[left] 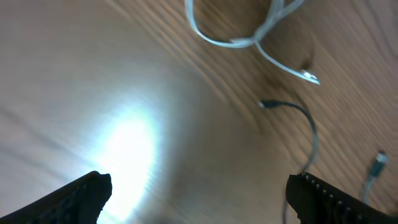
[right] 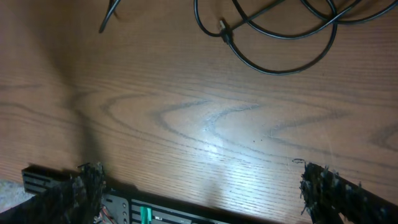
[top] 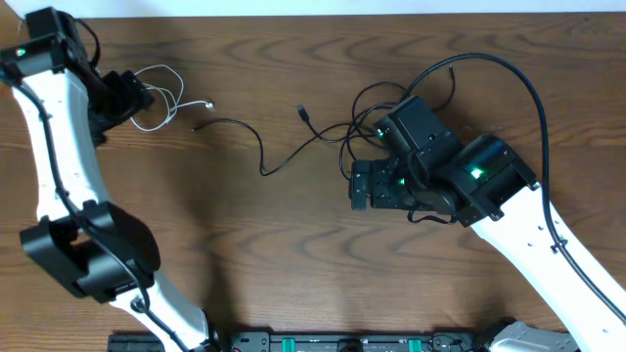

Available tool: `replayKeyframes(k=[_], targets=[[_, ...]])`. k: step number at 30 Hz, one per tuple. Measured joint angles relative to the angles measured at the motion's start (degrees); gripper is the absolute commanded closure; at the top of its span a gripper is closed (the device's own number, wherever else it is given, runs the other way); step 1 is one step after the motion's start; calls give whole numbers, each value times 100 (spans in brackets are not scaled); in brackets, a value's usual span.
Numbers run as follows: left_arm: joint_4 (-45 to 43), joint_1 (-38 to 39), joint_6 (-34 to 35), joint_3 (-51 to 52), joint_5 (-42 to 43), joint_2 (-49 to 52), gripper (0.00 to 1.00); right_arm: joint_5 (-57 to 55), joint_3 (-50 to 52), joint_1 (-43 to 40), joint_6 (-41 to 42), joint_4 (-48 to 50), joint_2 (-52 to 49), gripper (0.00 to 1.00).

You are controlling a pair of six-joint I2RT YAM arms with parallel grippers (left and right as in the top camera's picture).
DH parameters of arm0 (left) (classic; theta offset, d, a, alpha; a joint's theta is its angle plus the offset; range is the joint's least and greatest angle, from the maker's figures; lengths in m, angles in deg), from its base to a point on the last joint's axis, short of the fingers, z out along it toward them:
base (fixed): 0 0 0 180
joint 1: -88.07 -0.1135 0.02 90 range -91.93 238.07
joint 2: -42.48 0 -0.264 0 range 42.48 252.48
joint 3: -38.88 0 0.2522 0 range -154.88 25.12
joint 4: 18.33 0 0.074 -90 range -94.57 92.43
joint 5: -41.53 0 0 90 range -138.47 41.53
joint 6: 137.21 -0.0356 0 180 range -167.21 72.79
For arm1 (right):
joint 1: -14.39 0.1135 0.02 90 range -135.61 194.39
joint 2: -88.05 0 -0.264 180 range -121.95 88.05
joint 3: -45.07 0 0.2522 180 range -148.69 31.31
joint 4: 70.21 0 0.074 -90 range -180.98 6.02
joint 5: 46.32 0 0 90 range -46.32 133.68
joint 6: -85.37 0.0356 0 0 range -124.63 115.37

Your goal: Untangle cables

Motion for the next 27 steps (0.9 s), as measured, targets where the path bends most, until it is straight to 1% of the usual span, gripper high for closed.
replayKeyframes(k=[2, 6, 12, 16, 20, 22, 23, 25, 27], targets=[[-304, 22, 4, 0, 413, 190, 5, 15, 0, 0, 0, 0, 0, 1], [-905, 59, 72, 0, 841, 450, 5, 144, 0, 0, 0, 0, 0, 1], [-2011, 109, 181, 0, 758, 796, 5, 234, 0, 0, 0, 9, 0, 1], [-2573, 118, 170, 0, 634, 1152, 5, 184, 0, 0, 0, 90, 0, 1], [-2973, 138, 81, 0, 549, 1648, 6, 11, 0, 0, 0, 109, 0, 1], [-3084, 153, -11, 0, 527, 1926, 8, -74, 0, 0, -2, 144, 0, 1], [-3154, 164, -50, 0, 511, 2057, 11, -96, 0, 0, -2, 149, 0, 1], [-3316, 192, -155, 0, 503, 2306, 37, -138, 0, 0, -2, 153, 0, 1], [-3401, 219, -208, 4, 503, 2494, 48, -170, 0, 0, -2, 153, 0, 1]])
